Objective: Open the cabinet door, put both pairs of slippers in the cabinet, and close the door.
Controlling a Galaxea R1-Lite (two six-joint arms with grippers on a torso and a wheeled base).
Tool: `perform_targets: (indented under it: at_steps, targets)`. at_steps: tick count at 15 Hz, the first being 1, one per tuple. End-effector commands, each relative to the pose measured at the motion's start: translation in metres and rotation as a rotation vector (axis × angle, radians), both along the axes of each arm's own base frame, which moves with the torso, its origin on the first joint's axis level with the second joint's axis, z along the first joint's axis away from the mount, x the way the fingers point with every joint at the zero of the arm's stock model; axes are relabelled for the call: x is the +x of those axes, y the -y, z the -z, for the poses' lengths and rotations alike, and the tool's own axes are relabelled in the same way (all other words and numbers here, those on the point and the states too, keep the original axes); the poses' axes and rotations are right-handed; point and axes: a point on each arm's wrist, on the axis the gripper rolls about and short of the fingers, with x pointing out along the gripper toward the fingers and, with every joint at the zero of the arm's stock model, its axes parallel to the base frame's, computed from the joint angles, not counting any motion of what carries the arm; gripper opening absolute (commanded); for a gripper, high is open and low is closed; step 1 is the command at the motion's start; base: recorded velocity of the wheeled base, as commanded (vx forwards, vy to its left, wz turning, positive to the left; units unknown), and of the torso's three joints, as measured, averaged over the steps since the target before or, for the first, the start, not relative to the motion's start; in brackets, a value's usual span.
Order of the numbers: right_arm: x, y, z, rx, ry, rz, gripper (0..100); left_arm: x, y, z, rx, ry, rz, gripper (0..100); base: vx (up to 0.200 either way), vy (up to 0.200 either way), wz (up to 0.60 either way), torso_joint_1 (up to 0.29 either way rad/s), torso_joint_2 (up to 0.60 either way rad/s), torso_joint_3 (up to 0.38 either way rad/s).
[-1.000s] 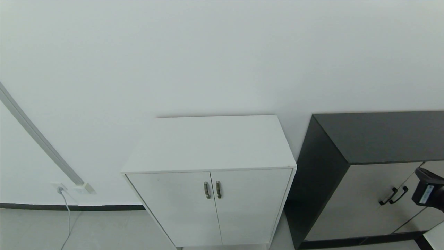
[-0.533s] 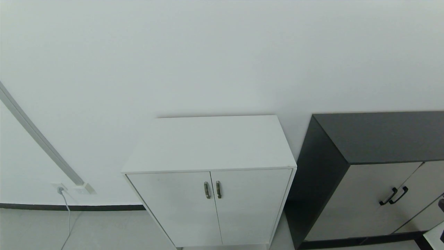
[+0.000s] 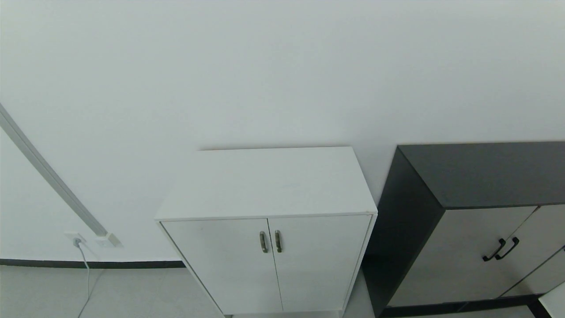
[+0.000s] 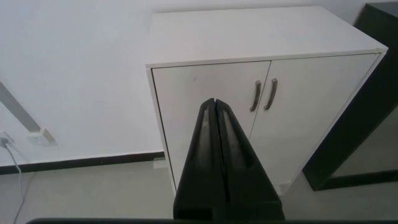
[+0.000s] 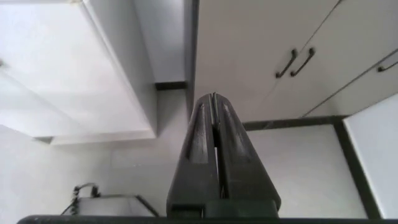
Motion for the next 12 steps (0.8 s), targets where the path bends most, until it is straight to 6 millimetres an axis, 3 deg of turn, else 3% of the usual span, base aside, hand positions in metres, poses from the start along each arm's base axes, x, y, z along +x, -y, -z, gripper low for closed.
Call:
perform_targets:
  at_steps: [1, 12]
  targets:
    - [-0.020, 0.001, 0.006, 0.020, 0.073, -0.048, 0, 0.000, 0.000, 0.000, 0.000, -0.001, 0.000, 0, 0.000, 0.000, 0.00, 0.000, 0.00, 0.000]
    - [-0.042, 0.002, 0.030, 0.039, 0.091, -0.137, 0, 0.000, 0.000, 0.000, 0.000, -0.001, 0.000, 0, 0.000, 0.000, 0.00, 0.000, 0.00, 0.000]
